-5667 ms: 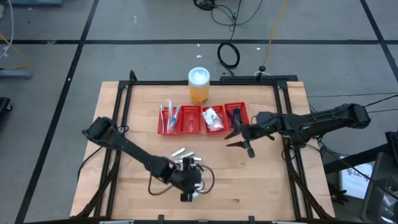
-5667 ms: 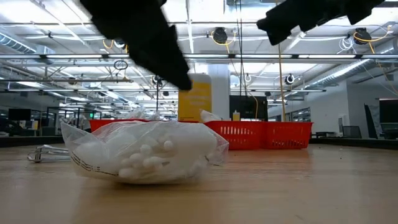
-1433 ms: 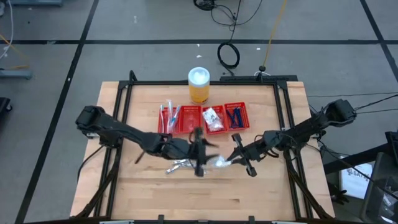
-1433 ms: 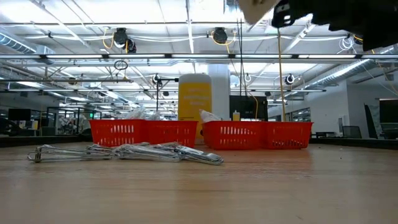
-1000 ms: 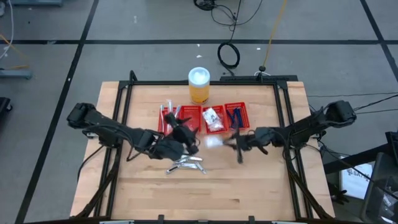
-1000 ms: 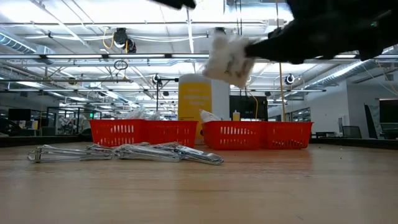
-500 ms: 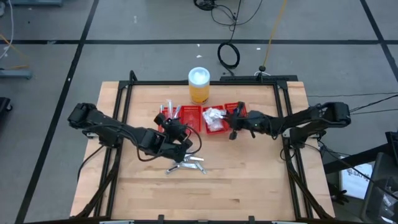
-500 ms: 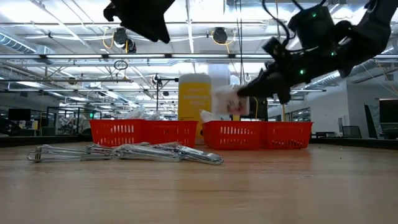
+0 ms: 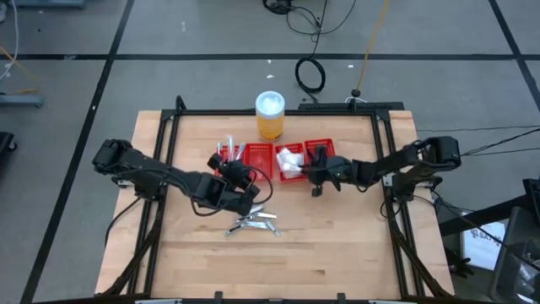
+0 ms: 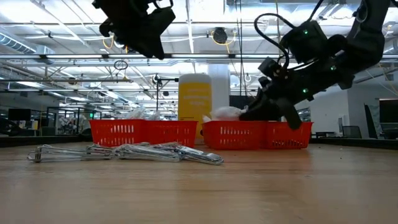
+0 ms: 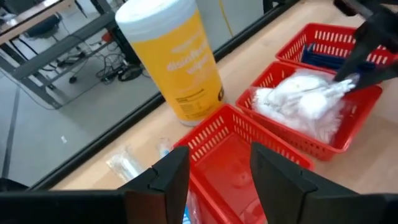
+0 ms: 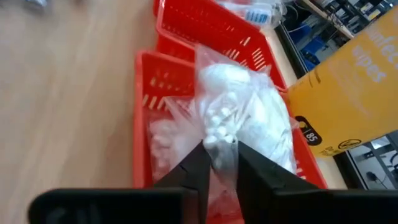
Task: Pick & Place Travel size toiletries
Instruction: Put the cotton pack into the middle right red basket
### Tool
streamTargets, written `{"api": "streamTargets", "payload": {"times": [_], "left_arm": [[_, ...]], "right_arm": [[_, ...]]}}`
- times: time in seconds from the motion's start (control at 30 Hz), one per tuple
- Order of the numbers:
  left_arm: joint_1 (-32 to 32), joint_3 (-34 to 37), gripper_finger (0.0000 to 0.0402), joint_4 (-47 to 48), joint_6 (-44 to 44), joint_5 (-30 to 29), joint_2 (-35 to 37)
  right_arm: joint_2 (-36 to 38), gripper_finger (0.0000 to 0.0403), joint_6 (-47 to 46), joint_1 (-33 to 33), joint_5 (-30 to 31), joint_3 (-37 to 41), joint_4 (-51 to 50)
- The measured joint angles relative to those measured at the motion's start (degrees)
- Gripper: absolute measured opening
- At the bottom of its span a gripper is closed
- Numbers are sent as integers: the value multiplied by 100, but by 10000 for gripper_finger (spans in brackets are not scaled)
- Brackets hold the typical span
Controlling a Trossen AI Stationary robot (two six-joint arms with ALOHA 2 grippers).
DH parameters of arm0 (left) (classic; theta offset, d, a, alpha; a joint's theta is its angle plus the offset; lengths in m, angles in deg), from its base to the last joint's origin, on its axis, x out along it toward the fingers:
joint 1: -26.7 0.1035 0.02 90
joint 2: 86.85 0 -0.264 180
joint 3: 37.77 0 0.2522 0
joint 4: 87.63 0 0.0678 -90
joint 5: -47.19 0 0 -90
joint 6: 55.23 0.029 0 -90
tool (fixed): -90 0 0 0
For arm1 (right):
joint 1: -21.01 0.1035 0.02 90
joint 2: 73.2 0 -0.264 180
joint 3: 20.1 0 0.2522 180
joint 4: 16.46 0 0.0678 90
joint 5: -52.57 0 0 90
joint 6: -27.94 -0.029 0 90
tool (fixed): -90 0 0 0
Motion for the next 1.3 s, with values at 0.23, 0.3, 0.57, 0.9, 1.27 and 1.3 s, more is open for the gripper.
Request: {"api": "streamTargets", "payload": {"times": [0.23,0.3,0.57,0.9,1.27,1.3], "left_arm": [[0,0,171,-2,4,19,0],[0,0,171,-3,5,19,0],[0,1,171,-89,8,55,0],[4,2,170,-140,13,59,-4],[10,2,170,-294,127,205,-4],[10,2,170,-302,145,210,-4]], "right_arm": [[331,130,-446,281,6,2,-105],[435,145,-583,357,26,18,-123],[929,170,-985,543,31,114,-102],[1286,54,-1755,324,-97,-1026,-1659],[-149,1,-2111,-299,-293,-1574,-2375],[-267,1,-2156,-367,-301,-1576,-2354]]}}
